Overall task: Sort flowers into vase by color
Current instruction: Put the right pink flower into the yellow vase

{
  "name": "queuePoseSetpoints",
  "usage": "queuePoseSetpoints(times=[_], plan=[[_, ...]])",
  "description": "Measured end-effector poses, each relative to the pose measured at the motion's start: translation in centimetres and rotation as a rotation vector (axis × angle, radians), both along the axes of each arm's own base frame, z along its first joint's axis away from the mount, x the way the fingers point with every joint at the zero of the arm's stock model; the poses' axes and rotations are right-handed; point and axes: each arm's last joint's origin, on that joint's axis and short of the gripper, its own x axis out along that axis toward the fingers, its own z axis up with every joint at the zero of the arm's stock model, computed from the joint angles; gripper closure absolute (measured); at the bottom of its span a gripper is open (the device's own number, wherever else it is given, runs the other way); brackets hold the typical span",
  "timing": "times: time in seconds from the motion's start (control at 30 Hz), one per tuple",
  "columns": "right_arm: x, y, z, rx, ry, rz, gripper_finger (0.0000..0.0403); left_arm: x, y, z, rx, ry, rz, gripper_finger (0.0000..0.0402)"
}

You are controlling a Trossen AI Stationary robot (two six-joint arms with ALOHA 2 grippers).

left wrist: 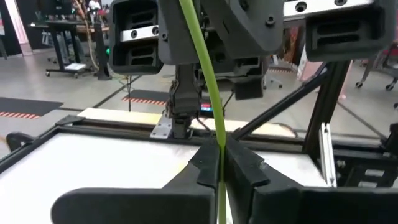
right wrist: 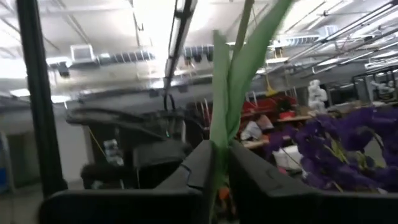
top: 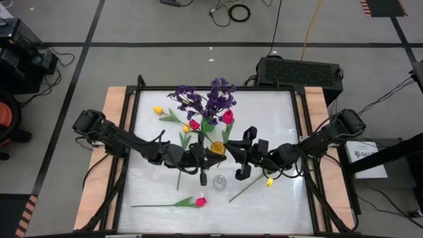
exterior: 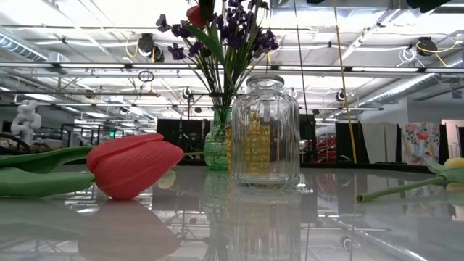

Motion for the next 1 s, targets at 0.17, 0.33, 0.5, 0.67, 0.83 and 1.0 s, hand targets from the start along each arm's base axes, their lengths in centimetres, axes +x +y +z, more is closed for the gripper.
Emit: queuePoseSetpoints(times=[0.17, 0.33, 0.5, 0.67, 0.83, 1.0], plan=[[-0.4, 0.2, 0.5, -0.033, 0.083, -0.002, 0.0291, -0.7, 0.5, 1.0, 0.015, 0.014, 0.013, 0.039], [-1.7, -0.2, 1.8, -0.025, 0.156, 0.025, 0.0239, -1.4, 0.7, 1.6, 0.031, 0.038, 0.011, 0.0391], [-2.7, -0.5, 2.7, -0.017, 0.175, 0.15, 0.0219, -1.4, 0.6, 1.3, 0.041, 0.07, 0.007, 0.0392], [-2.6, -0.4, 2.4, -0.018, 0.216, 0.164, 0.0218, -1.4, 0.7, 1.2, 0.04, 0.073, 0.002, 0.0392], [-2.2, -0.9, 2.0, -0.022, 0.239, 0.147, 0.0218, -1.4, 0.7, 1.2, 0.035, 0.074, 0.002, 0.0392], [-1.8, -1.3, 1.8, -0.031, 0.241, 0.175, 0.0218, -1.3, 0.8, 1.2, -0.001, 0.074, -0.012, 0.0393]])
